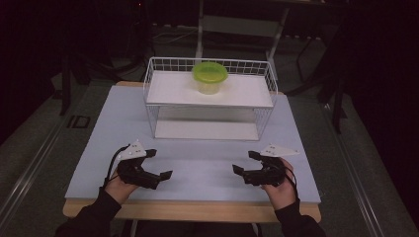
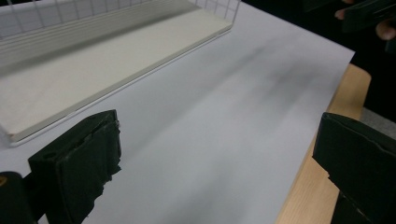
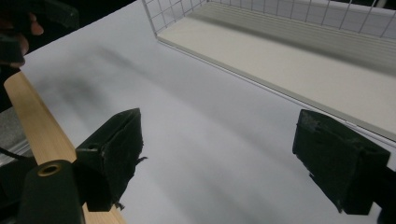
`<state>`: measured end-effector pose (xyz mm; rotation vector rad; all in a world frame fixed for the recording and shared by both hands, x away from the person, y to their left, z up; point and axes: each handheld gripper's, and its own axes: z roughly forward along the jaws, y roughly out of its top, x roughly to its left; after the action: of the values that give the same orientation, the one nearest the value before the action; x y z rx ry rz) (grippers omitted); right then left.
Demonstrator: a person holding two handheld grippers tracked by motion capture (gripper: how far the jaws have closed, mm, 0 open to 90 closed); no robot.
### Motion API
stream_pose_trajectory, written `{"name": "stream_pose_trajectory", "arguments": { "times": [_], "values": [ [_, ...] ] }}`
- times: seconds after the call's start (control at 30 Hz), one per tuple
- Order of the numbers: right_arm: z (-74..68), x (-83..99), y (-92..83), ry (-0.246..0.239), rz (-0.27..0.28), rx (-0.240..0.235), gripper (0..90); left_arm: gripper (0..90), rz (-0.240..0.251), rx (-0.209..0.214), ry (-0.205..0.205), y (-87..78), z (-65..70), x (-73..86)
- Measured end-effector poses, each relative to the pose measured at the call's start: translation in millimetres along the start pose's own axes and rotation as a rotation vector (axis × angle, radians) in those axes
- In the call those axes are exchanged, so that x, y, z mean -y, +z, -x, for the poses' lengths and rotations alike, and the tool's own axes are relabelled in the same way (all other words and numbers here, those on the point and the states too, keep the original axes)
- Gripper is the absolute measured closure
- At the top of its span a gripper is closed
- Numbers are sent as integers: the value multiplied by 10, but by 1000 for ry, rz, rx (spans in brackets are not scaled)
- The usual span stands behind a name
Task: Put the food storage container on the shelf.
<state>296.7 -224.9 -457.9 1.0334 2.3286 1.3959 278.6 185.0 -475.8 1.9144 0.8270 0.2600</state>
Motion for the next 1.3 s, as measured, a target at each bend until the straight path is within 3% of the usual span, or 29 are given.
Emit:
{"name": "stream_pose_trajectory", "arguments": {
  "times": [0.1,0.13,0.3,0.5,0.73,1.03,1.3],
  "values": [
    [18,45,-15,-12,-2,7,159,19,-6,-3,-2,-3,-15,13],
    [42,94,-25,-12,-16,7,159,19,-26,-11,-21,-14,-68,80],
    [83,169,-70,-18,-38,17,159,19,-36,-22,-19,-32,-81,119],
    [159,287,-142,-34,-73,25,156,19,-80,-22,-18,-62,-94,224],
    [210,389,-219,-31,-95,41,156,19,-58,-31,-16,-67,-124,248],
    [308,452,-247,15,-92,49,157,19,-26,-36,-35,-53,-205,301],
    [358,480,-218,44,-100,39,157,20,-8,-11,-73,-54,-229,294]
  ]
}}
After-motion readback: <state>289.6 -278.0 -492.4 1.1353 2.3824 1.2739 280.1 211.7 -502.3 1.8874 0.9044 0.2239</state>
